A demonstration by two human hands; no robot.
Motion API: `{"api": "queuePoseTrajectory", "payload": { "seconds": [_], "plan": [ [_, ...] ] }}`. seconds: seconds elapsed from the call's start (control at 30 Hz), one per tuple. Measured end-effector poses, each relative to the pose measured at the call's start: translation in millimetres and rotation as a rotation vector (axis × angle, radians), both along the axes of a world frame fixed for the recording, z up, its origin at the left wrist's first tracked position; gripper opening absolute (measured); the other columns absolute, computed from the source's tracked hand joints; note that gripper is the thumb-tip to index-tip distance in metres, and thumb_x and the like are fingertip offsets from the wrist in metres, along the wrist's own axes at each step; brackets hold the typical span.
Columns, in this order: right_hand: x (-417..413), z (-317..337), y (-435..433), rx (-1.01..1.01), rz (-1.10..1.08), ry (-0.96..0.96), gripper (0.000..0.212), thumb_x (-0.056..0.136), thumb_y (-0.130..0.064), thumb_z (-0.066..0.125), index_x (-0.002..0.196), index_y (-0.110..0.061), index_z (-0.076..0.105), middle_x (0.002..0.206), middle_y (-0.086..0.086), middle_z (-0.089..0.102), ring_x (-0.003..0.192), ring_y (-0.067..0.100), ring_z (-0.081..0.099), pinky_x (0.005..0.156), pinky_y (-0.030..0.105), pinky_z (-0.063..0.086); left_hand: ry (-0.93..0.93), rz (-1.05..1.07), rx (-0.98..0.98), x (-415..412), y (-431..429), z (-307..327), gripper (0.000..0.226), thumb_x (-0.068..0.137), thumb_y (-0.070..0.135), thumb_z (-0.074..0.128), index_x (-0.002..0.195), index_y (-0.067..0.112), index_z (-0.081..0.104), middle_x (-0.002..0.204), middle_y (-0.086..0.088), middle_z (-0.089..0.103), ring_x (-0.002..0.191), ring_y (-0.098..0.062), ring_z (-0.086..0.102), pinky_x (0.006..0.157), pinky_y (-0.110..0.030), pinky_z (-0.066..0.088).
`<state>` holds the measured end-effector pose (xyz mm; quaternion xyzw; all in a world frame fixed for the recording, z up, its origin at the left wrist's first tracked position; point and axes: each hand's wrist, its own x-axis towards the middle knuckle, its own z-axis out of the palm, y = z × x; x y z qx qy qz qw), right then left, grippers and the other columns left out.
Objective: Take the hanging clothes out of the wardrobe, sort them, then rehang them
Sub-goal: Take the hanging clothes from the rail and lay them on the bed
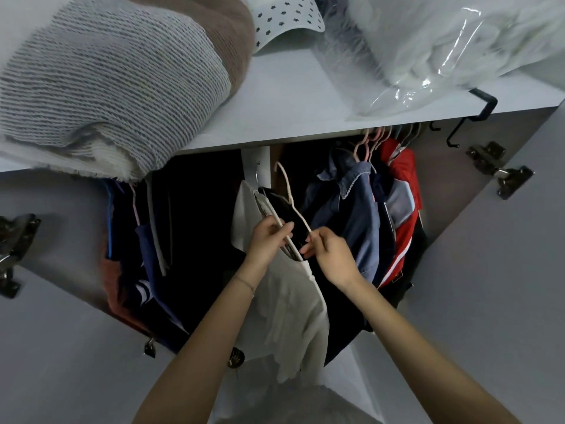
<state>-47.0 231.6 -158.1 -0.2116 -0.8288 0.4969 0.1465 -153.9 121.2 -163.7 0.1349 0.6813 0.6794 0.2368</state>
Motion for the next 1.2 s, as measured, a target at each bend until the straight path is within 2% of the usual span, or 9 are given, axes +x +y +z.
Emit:
{"api": "queuePoseTrajectory", "payload": {
  "seconds": [0.13,0.33,0.5,0.63,0.83,0.93,1.03,1.1,1.2],
  "plan": [
    [11,-3,-8,-0.154,-0.024,-0.035,0.021,0.104,-0.013,0.040,0.089,-0.011,0.055,0.078,-0.001,0.074,0.081,0.017,0.069,0.081,0.033,0.050,0.035,-0.046,-0.046,2,9,-3,0.024,0.091,0.011,0.066,0.072,0.013,0.051,0.078,-0.014,0.060,0.086,-0.030,0.062,0.088,-0.051,0.053],
    [32,7,-10,-0.272,-0.117,-0.037,0.017,0.098,-0.015,0.056,0.082,-0.010,0.060,0.074,0.007,0.072,0.077,0.025,0.066,0.079,0.034,0.048,0.168,-0.220,-0.100,11,19,-9,0.035,0.090,0.027,0.068,0.075,0.003,0.048,0.072,-0.022,0.054,0.071,-0.027,0.055,0.077,-0.054,0.052],
    [62,6,-5,-0.285,-0.272,-0.060,0.015,0.095,-0.019,0.062,0.083,-0.012,0.058,0.062,-0.008,0.061,0.056,0.001,0.055,0.062,0.016,0.043,0.271,-0.296,-0.123,3,26,-14,0.024,0.096,0.034,0.059,0.078,0.019,0.052,0.079,-0.009,0.065,0.083,-0.026,0.068,0.077,-0.041,0.057],
    [102,6,-5,-0.197,-0.361,-0.098,0.020,0.092,-0.022,0.066,0.087,-0.003,0.060,0.060,-0.005,0.059,0.051,0.001,0.051,0.055,0.014,0.040,0.456,-0.301,-0.160,4,37,-16,0.019,0.093,0.035,0.062,0.095,0.017,0.057,0.087,0.012,0.064,0.085,0.002,0.062,0.075,-0.012,0.047],
    [178,7,-17,-0.203,-0.487,-0.098,0.021,0.097,-0.023,0.057,0.085,-0.006,0.058,0.056,-0.007,0.059,0.052,0.007,0.051,0.058,0.022,0.042,0.732,-0.575,-0.234,57,69,-21,0.052,0.086,0.041,0.068,0.130,0.020,0.052,0.130,0.004,0.048,0.126,-0.010,0.036,0.104,-0.023,0.029],
    [224,7,-28,-0.242,-0.595,-0.087,0.023,0.099,-0.016,0.049,0.078,-0.013,0.058,0.056,-0.003,0.058,0.053,0.010,0.052,0.061,0.028,0.043,0.773,-0.833,-0.179,92,80,-22,0.045,0.082,0.030,0.075,0.123,0.022,0.056,0.121,0.007,0.053,0.119,0.001,0.042,0.098,-0.006,0.028],
    [278,10,-45,-0.282,-0.688,-0.068,0.024,0.099,-0.012,0.049,0.077,-0.015,0.058,0.053,-0.002,0.059,0.047,0.008,0.054,0.056,0.020,0.043,0.955,-0.877,-0.098,141,85,-25,0.038,0.075,0.019,0.082,0.109,0.022,0.066,0.099,0.013,0.059,0.100,0.022,0.042,0.087,0.005,0.024],
    [314,12,-57,-0.271,-0.730,-0.072,0.025,0.100,-0.015,0.049,0.076,-0.014,0.057,0.053,0.000,0.061,0.047,0.008,0.055,0.055,0.017,0.043,1.068,-0.847,-0.034,177,91,-23,0.028,0.074,0.015,0.081,0.099,0.022,0.070,0.087,0.012,0.062,0.089,0.010,0.050,0.083,0.007,0.023],
    [372,14,-78,-0.258,-0.814,-0.066,0.024,0.099,-0.023,0.054,0.080,-0.009,0.059,0.053,0.000,0.063,0.047,0.007,0.055,0.054,0.014,0.041,0.983,-0.990,-0.037,238,95,-22,0.016,0.080,0.014,0.076,0.092,0.021,0.068,0.086,0.010,0.066,0.081,-0.009,0.059,0.080,-0.020,0.049]
  ]
}}
